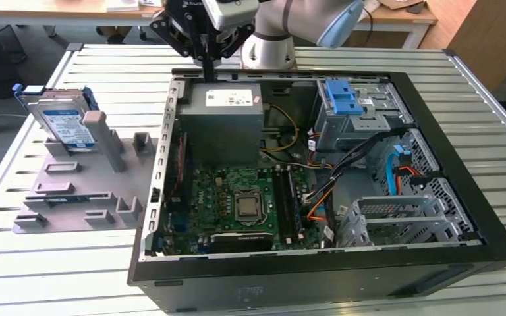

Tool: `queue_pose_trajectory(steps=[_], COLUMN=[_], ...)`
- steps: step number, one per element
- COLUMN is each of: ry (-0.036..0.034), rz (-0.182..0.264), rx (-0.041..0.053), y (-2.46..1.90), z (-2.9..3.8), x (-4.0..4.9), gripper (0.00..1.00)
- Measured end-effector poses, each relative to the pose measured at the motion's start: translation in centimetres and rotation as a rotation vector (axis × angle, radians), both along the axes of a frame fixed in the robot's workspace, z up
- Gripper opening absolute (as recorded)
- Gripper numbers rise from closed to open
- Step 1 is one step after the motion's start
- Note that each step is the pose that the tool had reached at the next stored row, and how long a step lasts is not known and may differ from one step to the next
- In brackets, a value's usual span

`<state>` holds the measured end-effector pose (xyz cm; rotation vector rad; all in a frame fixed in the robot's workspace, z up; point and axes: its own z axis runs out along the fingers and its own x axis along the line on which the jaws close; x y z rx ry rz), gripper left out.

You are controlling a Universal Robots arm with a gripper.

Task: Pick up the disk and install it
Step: 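Reach for the disk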

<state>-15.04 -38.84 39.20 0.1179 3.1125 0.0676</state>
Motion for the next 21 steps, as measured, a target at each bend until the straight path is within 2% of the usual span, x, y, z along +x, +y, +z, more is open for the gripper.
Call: queue_pose_trajectory(steps=[16, 21], ry=[0.0001, 0.0001], rz=[0.0, 0.0], rx=[-0.0002, -0.0002], y=[1.04, 1.53], z=[-0.07, -0.08], x=[-1.65, -2.12], gripper=[0.11, 0.11])
